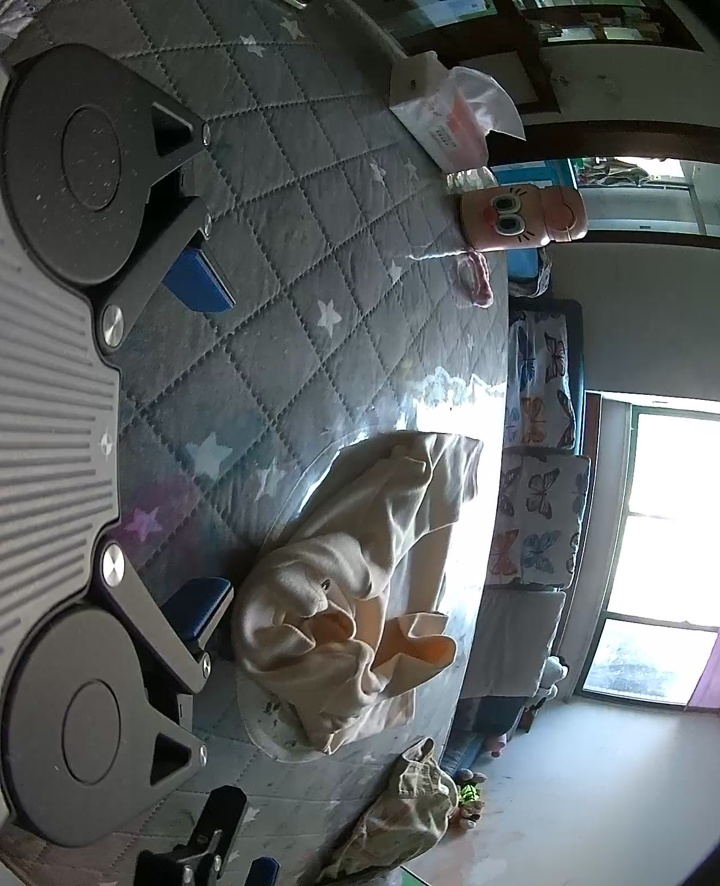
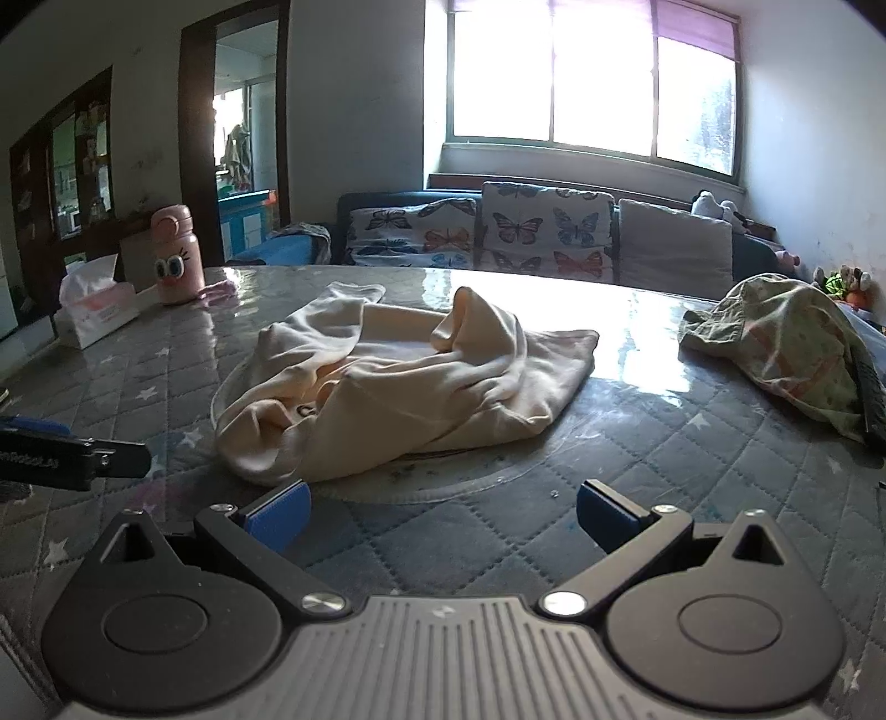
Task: Fold clothes
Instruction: 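Move both grippers toward the crumpled cream sweatshirt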
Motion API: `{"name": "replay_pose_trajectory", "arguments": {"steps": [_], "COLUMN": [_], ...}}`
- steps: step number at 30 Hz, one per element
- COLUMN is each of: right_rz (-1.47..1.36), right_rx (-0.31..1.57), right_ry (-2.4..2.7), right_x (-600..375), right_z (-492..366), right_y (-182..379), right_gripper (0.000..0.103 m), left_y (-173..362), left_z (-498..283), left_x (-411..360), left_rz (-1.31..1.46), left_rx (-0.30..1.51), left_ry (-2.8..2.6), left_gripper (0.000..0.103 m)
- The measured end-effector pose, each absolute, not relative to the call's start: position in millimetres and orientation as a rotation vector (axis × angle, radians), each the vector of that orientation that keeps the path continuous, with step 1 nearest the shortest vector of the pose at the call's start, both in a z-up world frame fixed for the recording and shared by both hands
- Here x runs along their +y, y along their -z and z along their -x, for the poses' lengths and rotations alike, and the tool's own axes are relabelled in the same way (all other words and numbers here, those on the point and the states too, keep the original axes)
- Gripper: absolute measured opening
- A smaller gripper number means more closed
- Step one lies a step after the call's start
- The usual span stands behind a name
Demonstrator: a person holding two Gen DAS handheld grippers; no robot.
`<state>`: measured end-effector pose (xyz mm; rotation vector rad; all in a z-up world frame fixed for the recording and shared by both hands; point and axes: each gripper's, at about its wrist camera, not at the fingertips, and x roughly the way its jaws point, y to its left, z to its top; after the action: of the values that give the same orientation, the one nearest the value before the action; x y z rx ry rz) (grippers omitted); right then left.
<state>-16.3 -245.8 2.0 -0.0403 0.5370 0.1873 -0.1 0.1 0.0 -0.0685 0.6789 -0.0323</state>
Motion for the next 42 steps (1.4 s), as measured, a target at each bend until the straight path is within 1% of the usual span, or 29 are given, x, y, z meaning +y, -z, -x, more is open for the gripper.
{"name": "replay_pose_trajectory", "arguments": {"steps": [12,14,23,42], "right_rz": [0.061,0.062,0.044,0.086], "right_rx": [0.574,0.583,0.624,0.635], "right_ry": [-0.225,-0.225,-0.231,-0.239], "right_x": [-233,-233,-235,-227], "right_z": [20,20,17,23], "right_y": [0,1,5,5], "right_gripper": [0.103,0.103,0.103,0.103], "left_y": [5,2,6,6], "left_z": [11,8,6,11], "left_x": [5,-7,-12,-21], "left_rz": [0.063,0.04,0.023,0.005], "left_rx": [0.693,0.698,0.71,0.724], "left_ry": [0.033,0.03,0.037,0.042], "left_gripper": [0.103,0.103,0.103,0.103]}}
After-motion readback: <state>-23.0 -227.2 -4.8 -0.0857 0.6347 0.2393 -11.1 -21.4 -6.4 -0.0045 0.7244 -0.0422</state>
